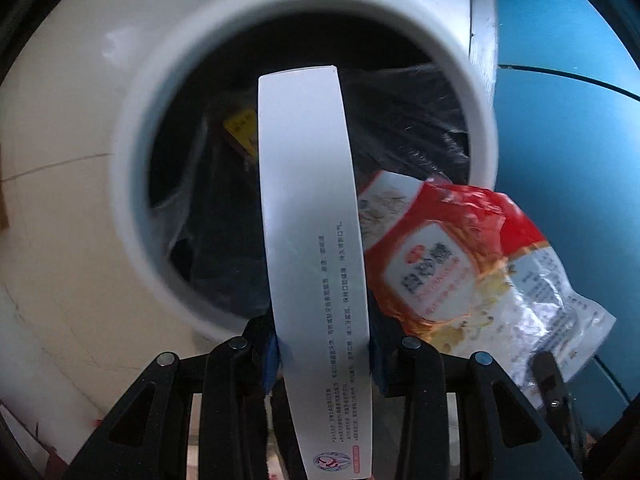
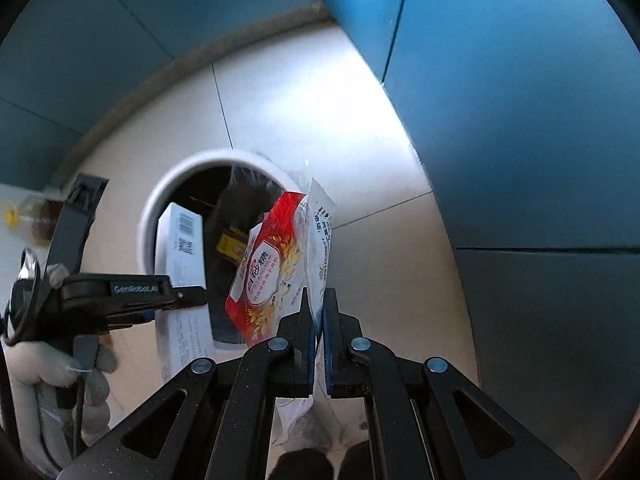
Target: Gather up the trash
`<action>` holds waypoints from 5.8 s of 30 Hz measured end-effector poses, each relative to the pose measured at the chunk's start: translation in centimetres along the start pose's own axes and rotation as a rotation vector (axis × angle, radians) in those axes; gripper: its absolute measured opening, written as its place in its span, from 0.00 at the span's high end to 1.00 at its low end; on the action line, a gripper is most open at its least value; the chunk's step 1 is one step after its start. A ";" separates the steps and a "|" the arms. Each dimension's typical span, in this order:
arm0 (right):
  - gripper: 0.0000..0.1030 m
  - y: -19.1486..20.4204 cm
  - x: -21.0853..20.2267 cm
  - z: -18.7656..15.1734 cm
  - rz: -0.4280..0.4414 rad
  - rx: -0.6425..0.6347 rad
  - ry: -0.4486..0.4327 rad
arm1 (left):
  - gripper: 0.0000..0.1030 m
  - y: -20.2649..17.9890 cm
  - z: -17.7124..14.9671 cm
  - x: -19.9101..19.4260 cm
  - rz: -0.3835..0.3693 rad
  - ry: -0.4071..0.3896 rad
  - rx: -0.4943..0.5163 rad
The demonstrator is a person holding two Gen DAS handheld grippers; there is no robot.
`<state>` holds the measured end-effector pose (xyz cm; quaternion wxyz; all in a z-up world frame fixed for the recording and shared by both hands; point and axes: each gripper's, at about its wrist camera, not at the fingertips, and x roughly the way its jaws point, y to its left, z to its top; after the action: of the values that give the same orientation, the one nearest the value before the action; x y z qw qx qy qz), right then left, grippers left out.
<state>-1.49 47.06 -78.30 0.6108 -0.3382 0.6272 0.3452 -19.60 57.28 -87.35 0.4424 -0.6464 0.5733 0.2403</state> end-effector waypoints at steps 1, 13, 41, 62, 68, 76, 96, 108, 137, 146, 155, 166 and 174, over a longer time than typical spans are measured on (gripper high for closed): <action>0.97 -0.2 0.6 0.5 -0.003 -0.006 0.011 | 0.67 0.1 0.2 0.4 -0.004 0.013 -0.007; 0.48 1.3 2.4 3.0 0.038 -0.001 0.096 | 0.14 0.2 -0.8 -3.2 0.091 -0.123 -0.014; 0.00 1.1 -15.7 -4.9 -0.042 -0.227 -0.196 | 0.12 -5.6 -20.6 -19.5 0.372 -0.679 0.087; 0.00 -2.3 -58.8 -23.1 0.113 -0.236 -0.463 | 0.12 -12.4 -53.4 -43.5 0.234 -0.951 0.275; 0.00 -2.7 -65.2 -28.4 0.162 -0.209 -0.510 | 0.12 -12.2 -59.4 -45.7 0.192 -0.978 0.335; 0.00 -3.4 -68.8 -32.3 0.243 -0.232 -0.506 | 0.00 -12.0 -64.4 -47.5 0.064 -0.986 0.347; 0.00 -4.8 -69.7 -32.6 0.348 -0.289 -0.456 | 0.00 -12.5 -67.0 -46.9 0.022 -0.965 0.351; 0.00 -5.5 -69.2 -32.2 0.356 -0.303 -0.432 | 0.00 -11.9 -66.8 -46.6 0.021 -0.955 0.319; 0.00 -6.6 -68.6 -32.0 0.349 -0.342 -0.385 | 0.00 -11.9 -66.4 -45.4 0.010 -0.913 0.306; 0.00 -6.5 -68.5 -31.9 0.359 -0.356 -0.374 | 0.00 -11.7 -66.2 -45.2 0.003 -0.901 0.299; 0.00 -7.0 -68.1 -31.8 0.369 -0.359 -0.360 | 0.00 -11.9 -66.2 -45.0 -0.014 -0.896 0.294; 0.00 -7.2 -68.0 -31.8 0.371 -0.358 -0.360 | 0.00 -12.2 -66.4 -45.1 -0.012 -0.898 0.297; 0.00 -7.3 -68.0 -31.8 0.373 -0.356 -0.359 | 0.00 -12.5 -66.1 -45.5 -0.008 -0.890 0.314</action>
<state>-10.56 16.48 -10.00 0.5691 -0.2525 0.4904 0.6098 -31.05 24.65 -13.85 0.7384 -0.4083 0.3549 0.4026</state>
